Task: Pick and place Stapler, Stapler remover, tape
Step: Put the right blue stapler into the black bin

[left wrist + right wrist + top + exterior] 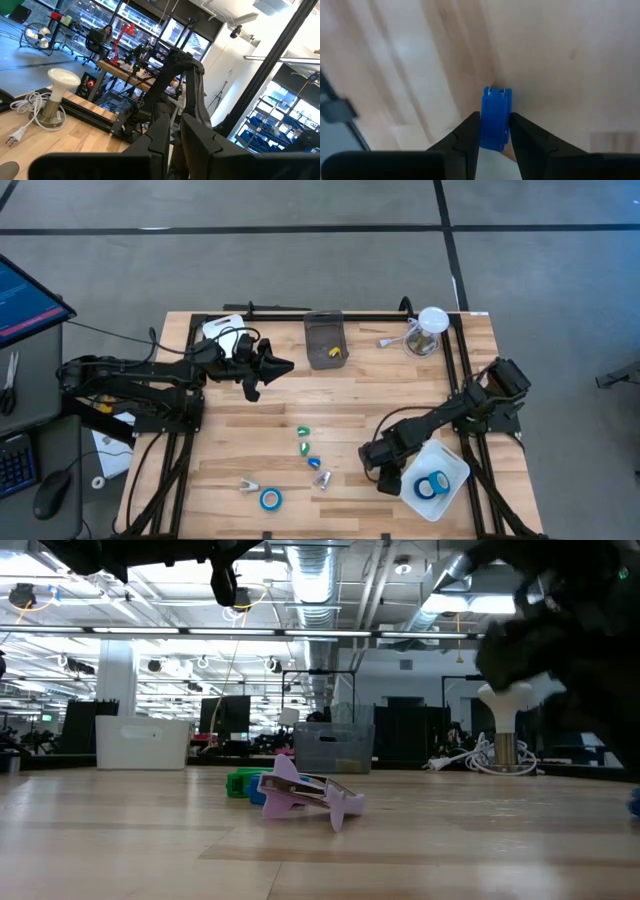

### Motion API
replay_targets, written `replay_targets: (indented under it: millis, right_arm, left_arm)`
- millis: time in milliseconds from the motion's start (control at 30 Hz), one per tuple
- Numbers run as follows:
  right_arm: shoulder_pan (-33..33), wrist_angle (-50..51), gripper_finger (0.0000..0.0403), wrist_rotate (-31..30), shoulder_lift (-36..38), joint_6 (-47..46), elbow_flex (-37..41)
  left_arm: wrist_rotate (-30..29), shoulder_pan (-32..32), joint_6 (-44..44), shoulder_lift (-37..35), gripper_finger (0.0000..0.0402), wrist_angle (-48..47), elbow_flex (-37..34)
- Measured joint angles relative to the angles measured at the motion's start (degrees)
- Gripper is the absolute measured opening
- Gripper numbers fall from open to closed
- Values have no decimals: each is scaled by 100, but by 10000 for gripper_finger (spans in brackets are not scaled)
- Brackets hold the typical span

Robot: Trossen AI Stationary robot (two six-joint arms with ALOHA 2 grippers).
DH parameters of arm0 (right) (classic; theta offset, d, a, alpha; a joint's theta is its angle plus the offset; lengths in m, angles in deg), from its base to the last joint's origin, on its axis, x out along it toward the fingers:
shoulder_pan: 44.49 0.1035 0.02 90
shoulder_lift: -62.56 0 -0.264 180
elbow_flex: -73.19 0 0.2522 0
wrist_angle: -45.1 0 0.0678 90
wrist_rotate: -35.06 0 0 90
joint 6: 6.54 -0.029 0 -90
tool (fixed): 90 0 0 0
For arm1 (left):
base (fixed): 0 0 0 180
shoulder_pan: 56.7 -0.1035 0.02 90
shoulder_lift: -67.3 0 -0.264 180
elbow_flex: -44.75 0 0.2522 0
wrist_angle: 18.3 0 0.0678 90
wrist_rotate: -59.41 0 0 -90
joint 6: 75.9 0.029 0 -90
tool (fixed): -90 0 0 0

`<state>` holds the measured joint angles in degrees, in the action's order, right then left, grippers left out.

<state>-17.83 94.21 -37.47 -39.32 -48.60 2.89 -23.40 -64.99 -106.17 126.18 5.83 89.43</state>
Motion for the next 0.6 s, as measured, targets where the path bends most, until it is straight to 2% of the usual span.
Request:
replay_targets:
  millis: [67,167,333,500,600]
  right_arm:
    - [27,-101,98,326,-242,16,-33]
    - [66,-149,98,491,-449,34,-104]
    - [34,-97,90,83,-341,247,-218]
    - [-190,18,46,-635,-2,428,-223]
    - [-303,6,44,-696,219,460,-227]
  left_arm:
    - [0,-2,0,0,39,0,0]
    - [2,0,0,0,39,-10,2]
    - [2,-2,0,0,39,-52,4]
    - [2,-2,2,0,39,-53,4]
    - [1,-2,1,0,39,-58,4]
